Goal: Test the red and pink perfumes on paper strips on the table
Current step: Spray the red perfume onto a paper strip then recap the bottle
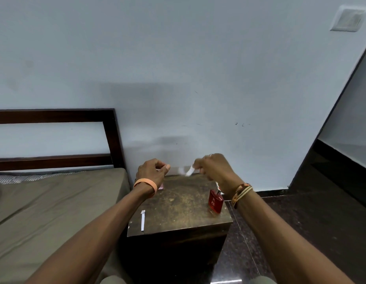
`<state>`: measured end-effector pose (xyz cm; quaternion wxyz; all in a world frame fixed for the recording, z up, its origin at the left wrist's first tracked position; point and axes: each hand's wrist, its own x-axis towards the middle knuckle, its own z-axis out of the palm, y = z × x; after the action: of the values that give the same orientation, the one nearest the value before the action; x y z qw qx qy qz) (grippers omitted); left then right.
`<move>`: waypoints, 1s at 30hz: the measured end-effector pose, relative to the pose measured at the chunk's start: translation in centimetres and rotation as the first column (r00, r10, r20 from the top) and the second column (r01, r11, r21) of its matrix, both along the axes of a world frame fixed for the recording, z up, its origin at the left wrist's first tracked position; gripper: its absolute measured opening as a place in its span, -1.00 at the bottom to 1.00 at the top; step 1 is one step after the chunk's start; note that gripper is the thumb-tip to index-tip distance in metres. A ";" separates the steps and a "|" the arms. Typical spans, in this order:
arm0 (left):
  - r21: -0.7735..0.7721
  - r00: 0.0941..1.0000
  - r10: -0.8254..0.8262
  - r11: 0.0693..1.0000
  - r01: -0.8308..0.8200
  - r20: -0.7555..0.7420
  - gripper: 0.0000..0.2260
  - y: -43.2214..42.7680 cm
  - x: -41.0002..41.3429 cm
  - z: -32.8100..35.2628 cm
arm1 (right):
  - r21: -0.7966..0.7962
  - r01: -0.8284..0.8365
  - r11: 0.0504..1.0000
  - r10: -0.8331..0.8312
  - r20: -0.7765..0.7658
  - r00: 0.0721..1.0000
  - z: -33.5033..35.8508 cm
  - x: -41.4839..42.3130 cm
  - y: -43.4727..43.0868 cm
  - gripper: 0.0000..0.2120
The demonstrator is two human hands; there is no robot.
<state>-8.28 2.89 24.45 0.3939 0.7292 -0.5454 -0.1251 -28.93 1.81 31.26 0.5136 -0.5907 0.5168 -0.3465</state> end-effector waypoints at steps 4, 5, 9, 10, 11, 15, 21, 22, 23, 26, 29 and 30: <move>0.001 1.000 0.000 1.000 0.000 -0.010 -0.79 0.1 -0.4 0.0 | 0.092 0.010 0.996 -0.014 0.039 0.999 -2.3 0.2 0.4 -0.94; 0.002 1.000 -0.002 1.000 0.002 -0.009 -0.80 0.2 -0.5 0.0 | 0.122 0.019 0.992 -0.027 0.070 0.997 -2.5 0.1 0.4 -0.95; 0.009 1.000 0.007 1.000 -0.007 -0.012 -0.83 0.3 -0.5 0.1 | 0.135 0.021 0.991 -0.028 0.044 0.999 -2.9 -0.1 0.4 -0.92; 0.012 1.000 0.013 1.000 -0.013 -0.016 -0.83 0.3 -0.3 0.0 | 0.137 0.019 0.990 -0.025 0.042 0.999 -2.9 -0.1 0.5 -0.93; 0.012 1.000 0.016 1.000 -0.016 -0.016 -0.83 0.2 -0.3 0.0 | 0.138 0.017 0.990 -0.023 0.042 0.999 -2.9 -0.1 0.5 -0.94; 0.011 1.000 0.007 1.000 -0.007 -0.009 -0.82 0.2 -0.3 -0.1 | 0.139 -0.041 0.989 0.024 0.122 0.992 -1.9 -0.2 0.5 -0.91; 0.021 1.000 -0.005 1.000 0.005 -0.010 -0.82 0.2 -0.4 0.0 | 0.151 -0.072 0.986 0.039 0.210 0.977 -0.5 -0.3 -0.5 -0.87; 0.021 1.000 -0.004 1.000 0.004 -0.008 -0.82 0.3 -0.5 0.0 | 0.052 -0.026 0.998 0.027 -0.025 0.999 -1.0 -0.2 -0.3 -0.85; 0.017 1.000 -0.007 1.000 0.008 -0.009 -0.82 0.3 -0.5 0.0 | -0.017 -0.016 1.000 0.013 -0.158 0.987 -1.4 -0.2 -0.1 -0.82; 0.012 1.000 -0.006 1.000 0.006 -0.010 -0.82 0.2 -0.4 -0.1 | 0.116 -0.028 0.993 0.017 0.091 0.996 -0.9 -0.3 0.1 -0.89; 0.006 1.000 -0.013 1.000 0.013 -0.021 -0.83 0.0 -0.2 -0.2 | 0.229 -0.133 0.964 0.030 0.406 0.913 0.3 -0.7 -0.3 -0.86; 0.003 1.000 -0.017 1.000 0.017 -0.021 -0.83 -0.1 -0.2 -0.2 | 0.203 -0.113 0.973 0.035 0.353 0.935 0.2 -0.7 -0.5 -0.86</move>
<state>-8.51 2.84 24.28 0.3970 0.7238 -0.5474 -0.1370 -29.59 1.36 31.45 0.6716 -0.4789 0.4307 -0.3661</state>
